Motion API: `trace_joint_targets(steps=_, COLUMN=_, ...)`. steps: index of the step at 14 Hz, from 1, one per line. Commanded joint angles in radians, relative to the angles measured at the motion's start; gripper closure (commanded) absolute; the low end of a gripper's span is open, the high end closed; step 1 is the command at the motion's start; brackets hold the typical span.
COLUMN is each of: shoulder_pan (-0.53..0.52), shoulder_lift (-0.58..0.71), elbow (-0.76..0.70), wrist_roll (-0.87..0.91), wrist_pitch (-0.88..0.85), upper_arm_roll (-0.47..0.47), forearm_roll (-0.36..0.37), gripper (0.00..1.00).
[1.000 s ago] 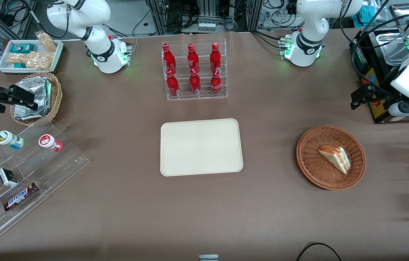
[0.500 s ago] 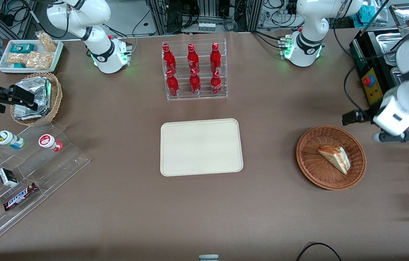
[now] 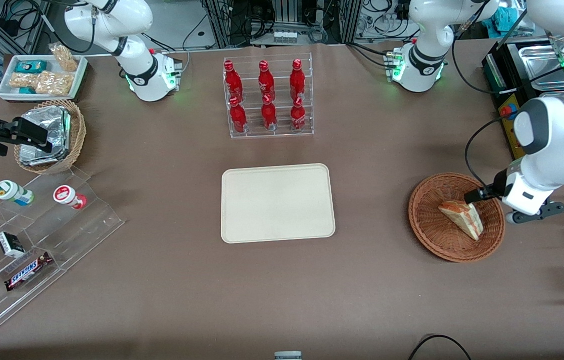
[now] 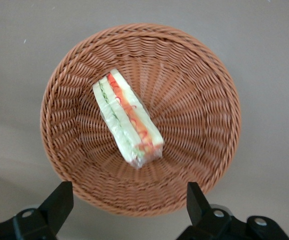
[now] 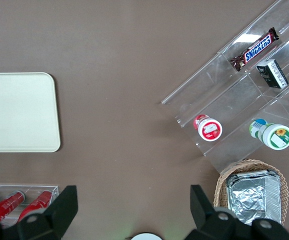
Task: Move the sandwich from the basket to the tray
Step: 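Lower the open left gripper onto the wrapped sandwich in the basket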
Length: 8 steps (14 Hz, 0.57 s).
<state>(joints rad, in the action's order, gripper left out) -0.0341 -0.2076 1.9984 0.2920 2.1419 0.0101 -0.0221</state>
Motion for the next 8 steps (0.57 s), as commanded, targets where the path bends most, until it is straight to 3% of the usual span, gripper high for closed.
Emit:
trace_joint_targets(steps=1, shoulder_pan=-0.004, shoulder_lift=-0.044, elbow=0.0, wrist_roll=0.23, wrist_pitch=0.074, upper_arm_roll=-0.007, forearm_roll=0.004, gripper=0.0)
trace_joint_targets(steps=3, shoulder_pan=-0.003, shoulder_lift=-0.088, elbow=0.003, wrist_roll=0.41, wrist_pitch=0.15, upper_arm_roll=-0.007, forearm_roll=0.007, gripper=0.0)
trace_joint_targets(steps=7, shoulder_pan=-0.003, shoulder_lift=-0.162, elbow=0.005, wrist_roll=0.437, wrist_pitch=0.167, upper_arm_roll=-0.005, forearm_roll=0.01, gripper=0.0)
trace_joint_targets(steps=8, shoulder_pan=-0.003, shoulder_lift=-0.179, elbow=0.006, wrist_roll=0.437, wrist_pitch=0.17, upper_arm_roll=-0.005, forearm_roll=0.01, gripper=0.22)
